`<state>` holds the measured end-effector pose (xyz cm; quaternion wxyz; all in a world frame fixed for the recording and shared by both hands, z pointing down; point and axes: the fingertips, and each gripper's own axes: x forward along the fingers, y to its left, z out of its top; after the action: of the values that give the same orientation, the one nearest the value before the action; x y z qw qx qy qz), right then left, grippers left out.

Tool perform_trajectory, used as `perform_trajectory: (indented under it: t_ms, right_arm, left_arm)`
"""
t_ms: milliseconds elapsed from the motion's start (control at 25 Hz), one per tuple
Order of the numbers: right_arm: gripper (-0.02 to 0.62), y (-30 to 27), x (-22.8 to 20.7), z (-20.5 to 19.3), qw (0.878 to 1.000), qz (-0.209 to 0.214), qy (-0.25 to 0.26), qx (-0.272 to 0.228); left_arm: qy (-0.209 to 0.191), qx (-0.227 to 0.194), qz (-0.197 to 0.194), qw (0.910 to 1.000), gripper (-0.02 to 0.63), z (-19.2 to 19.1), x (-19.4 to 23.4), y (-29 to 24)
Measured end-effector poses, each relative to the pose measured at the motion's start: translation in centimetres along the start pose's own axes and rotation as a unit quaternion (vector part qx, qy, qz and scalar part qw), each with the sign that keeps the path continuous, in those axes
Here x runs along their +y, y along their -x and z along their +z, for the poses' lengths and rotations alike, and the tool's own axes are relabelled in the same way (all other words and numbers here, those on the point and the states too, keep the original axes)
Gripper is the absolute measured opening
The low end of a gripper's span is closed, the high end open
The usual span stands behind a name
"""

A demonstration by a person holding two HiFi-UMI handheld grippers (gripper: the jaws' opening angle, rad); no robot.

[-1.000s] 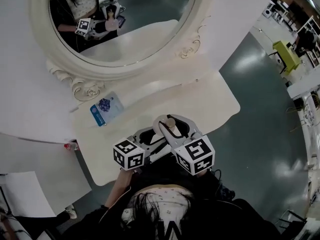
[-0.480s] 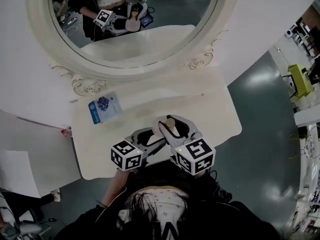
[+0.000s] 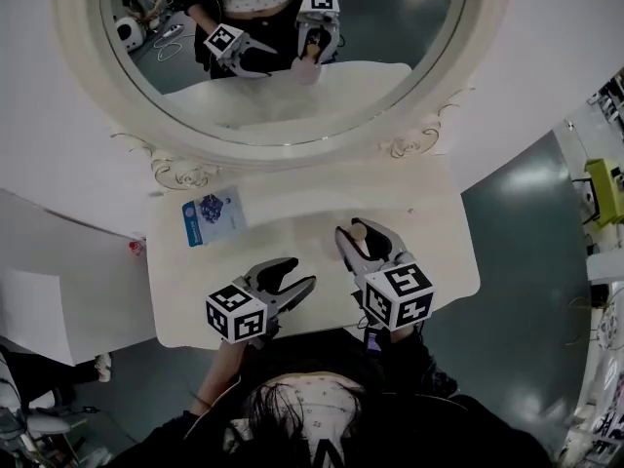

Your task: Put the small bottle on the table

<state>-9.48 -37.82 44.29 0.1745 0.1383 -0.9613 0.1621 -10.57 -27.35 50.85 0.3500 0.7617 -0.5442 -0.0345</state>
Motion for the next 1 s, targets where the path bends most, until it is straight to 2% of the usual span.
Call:
perform_trajectory:
  t_ms: [280, 560, 1000]
  right_arm:
    - [0.141, -2.5, -6.3, 0.4, 0.999, -0.031, -0.002, 0.008]
    - [0.141, -5.8, -11.0, -0.1, 0.998, -0.056, 0.024, 0.028]
    - [0.141, -9.3, -13.0, -0.9, 0.993, -0.060, 0.085, 0.055]
  left_arm:
    - [0.012, -0.006, 0.023, 0.9996, 0.230, 0.9, 0.6, -0.5]
    - [0.024, -0.007, 0.042, 0.9988, 0.229, 1.4, 1.5, -0.7]
    - [0.039, 0.000, 0.063, 0.9973, 0.230, 0.7, 2.6, -0.1]
